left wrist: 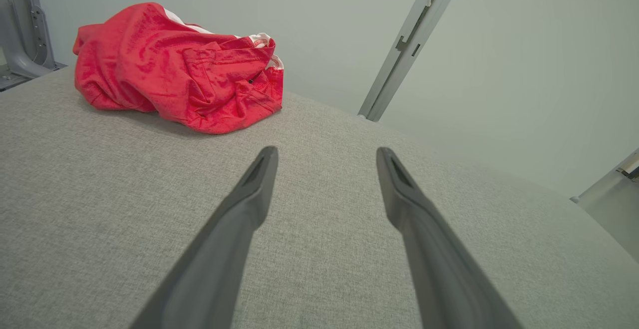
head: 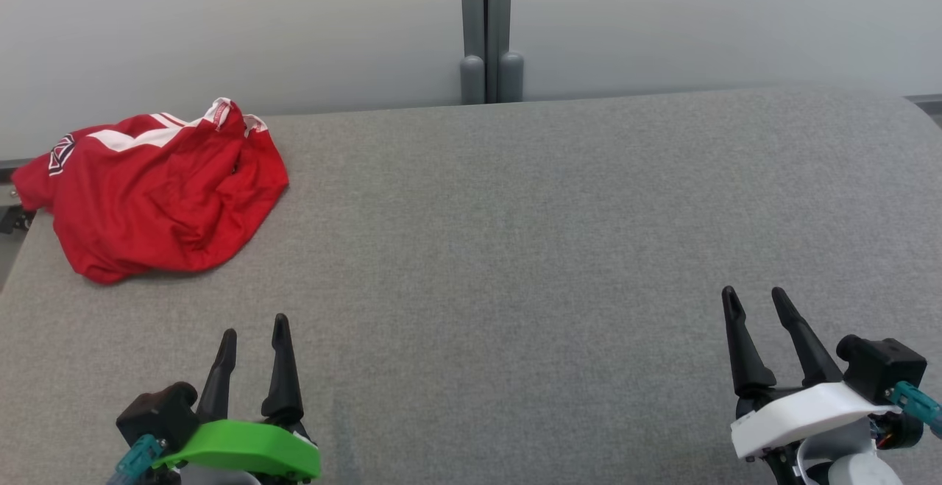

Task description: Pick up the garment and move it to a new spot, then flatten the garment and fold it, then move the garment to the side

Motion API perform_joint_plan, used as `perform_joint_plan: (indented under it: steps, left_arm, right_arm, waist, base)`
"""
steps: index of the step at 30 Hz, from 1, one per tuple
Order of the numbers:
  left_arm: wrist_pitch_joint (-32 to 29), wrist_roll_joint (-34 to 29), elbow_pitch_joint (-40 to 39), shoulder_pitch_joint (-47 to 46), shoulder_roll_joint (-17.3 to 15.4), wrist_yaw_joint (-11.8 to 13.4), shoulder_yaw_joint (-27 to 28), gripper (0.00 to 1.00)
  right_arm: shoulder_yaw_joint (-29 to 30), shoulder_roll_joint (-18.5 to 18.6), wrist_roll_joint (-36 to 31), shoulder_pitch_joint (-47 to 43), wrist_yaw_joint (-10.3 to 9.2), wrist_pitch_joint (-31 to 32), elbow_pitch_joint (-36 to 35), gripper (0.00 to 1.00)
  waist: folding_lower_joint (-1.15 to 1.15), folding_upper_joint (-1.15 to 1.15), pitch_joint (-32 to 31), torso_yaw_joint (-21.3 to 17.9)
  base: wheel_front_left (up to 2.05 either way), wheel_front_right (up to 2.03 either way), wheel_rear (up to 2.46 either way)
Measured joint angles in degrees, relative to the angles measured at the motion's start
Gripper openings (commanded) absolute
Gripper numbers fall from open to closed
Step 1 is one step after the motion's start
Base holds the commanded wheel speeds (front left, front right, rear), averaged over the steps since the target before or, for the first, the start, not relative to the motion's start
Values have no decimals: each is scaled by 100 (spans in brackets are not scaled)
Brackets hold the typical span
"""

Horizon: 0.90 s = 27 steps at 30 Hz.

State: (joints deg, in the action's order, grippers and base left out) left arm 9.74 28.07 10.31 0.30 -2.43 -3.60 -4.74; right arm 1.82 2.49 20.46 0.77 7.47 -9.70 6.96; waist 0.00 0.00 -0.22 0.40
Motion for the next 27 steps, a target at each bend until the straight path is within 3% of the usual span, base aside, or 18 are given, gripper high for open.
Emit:
perform_joint_plan:
  steps: [27]
  left_arm:
    - [324, -966, 142, 62, -13, 2, -75, 100]
  right_arm:
    - [-63, 15, -1329, -42, 1, -342, -46, 100]
  waist:
    - [0, 0, -1, 12]
  base:
    - [0, 0, 0]
